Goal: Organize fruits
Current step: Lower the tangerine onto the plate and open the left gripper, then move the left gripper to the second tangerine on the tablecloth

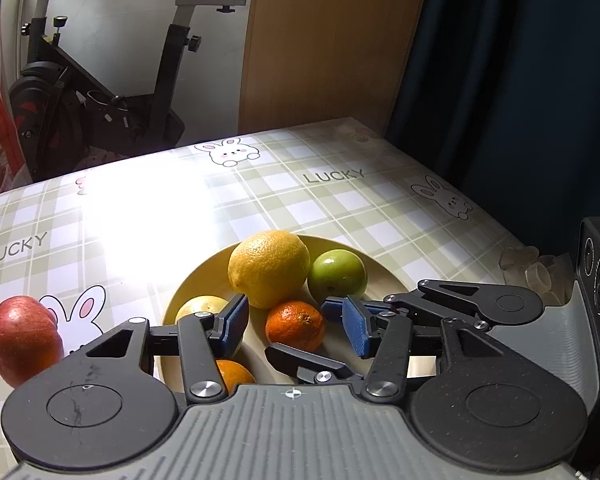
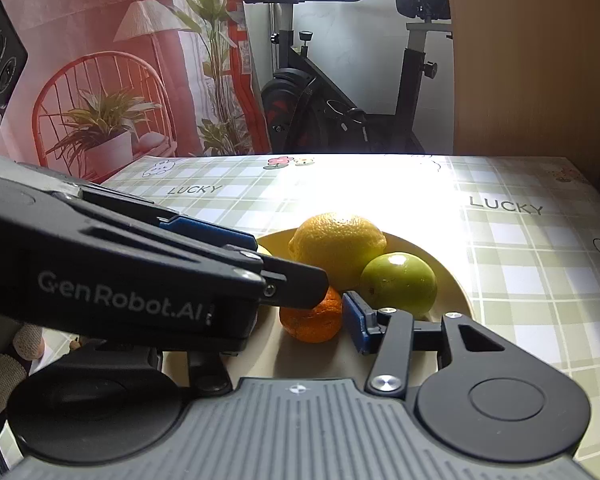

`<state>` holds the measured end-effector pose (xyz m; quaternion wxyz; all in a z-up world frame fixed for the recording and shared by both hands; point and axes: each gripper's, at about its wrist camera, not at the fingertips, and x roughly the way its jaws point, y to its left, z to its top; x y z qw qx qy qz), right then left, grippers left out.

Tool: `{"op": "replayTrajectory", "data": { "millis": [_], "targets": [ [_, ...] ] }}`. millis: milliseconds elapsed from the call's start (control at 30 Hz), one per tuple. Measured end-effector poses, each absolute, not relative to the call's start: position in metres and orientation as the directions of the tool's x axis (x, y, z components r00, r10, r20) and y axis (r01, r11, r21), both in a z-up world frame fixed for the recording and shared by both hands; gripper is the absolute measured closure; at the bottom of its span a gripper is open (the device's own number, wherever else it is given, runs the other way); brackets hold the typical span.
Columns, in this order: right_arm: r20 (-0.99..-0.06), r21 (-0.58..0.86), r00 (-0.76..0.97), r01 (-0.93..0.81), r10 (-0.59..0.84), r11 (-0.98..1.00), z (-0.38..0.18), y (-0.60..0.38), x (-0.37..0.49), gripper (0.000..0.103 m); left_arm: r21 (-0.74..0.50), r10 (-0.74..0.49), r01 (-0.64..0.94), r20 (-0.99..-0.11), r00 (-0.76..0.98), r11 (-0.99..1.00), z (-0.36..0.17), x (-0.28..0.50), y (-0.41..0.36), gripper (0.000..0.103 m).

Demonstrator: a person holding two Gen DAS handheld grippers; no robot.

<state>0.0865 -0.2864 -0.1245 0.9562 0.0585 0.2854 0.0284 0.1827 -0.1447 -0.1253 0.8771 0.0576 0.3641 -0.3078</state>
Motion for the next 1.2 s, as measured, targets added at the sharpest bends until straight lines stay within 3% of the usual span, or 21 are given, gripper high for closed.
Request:
{"op": "replayTrajectory", "data": {
  "millis": [333, 767, 1200],
  "targets": [
    [-0.489, 0.148, 0.867, -0.024, 0.094, 0.989, -0.105, -0.264, 0.059, 0.053, -0.073, -0.472, 0.557, -0.628, 0.619, 0.827, -0.095, 0.148, -0.116, 0.049],
    [-0.46, 0.151, 0.876, -0.085, 0.146, 0.985, -0.109, -0.216, 0.028, 0.053, -0.057, -0.363, 0.403, -0.566, 0.74, 0.913, -0.082, 0.099, -0.05, 0.049],
    [-0.462, 0.105, 0.868, -0.152, 0.184, 0.983, -0.11, -0.188, 0.014, 0.053, -0.077, -0.291, 0.304, -0.576, 0.764, 0.95, -0.09, 0.069, 0.004, 0.049]
  ]
}}
